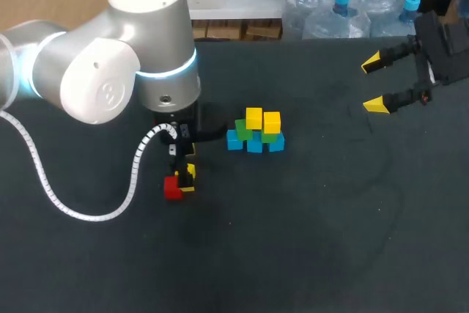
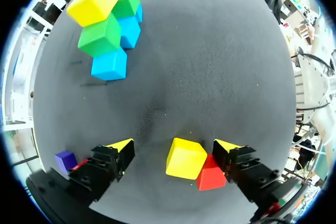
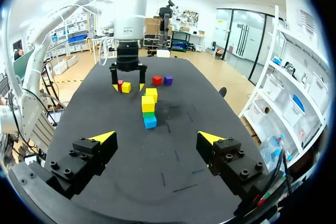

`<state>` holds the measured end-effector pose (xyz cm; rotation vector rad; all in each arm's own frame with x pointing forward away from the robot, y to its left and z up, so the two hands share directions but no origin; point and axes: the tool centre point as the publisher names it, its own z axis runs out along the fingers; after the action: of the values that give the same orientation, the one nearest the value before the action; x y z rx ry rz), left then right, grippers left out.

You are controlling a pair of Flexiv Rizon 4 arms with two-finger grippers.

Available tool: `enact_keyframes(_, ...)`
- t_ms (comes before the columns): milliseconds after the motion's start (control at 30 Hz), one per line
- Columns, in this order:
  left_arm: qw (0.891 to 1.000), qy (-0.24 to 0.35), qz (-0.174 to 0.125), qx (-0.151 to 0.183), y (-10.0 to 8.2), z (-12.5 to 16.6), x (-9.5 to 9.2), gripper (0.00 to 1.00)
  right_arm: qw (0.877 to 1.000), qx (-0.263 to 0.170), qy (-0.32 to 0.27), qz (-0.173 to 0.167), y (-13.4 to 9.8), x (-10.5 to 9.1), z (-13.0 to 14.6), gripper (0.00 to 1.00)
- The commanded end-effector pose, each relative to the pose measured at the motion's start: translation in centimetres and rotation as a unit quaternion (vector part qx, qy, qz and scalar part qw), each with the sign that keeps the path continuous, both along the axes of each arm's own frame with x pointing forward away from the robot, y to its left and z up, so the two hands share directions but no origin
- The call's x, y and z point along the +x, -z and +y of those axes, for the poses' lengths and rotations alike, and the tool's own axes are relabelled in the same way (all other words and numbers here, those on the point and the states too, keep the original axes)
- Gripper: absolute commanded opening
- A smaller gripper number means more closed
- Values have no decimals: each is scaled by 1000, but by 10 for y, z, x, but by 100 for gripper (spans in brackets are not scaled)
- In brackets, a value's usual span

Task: Place the blue cubes, place green cubes on the blue cubes, place the yellow cubes on the green cubes, then place the red cubes on the yellow cubes, and place purple cube on the red cubes.

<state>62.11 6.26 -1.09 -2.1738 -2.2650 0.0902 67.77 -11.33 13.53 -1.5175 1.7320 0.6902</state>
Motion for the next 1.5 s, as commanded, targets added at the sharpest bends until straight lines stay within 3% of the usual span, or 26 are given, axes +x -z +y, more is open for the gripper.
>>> enact_keyframes(33,1000,1,7,5,4,3,3,56,1000,1,-1,0,1,1,0,100)
enact_keyframes(67,1000,0,8,5,6,5,3,45,1000,1,-1,0,1,1,0,100)
enact_keyframes(400,1000,1,10,13,7,7,2,0,1000,1,-1,0,1,1,0,100)
enact_keyframes(833,1000,-1,-3,13,-12,-15,-1,0,1000,1,-1,0,1,1,0,100)
enact_keyframes(1167,1000,-12,-22,16,-39,-25,20,0,1000,1,-1,0,1,1,0,100)
enact_keyframes(1500,998,-11,-67,4,-71,-39,46,0,1000,1,-1,0,1,1,0,100)
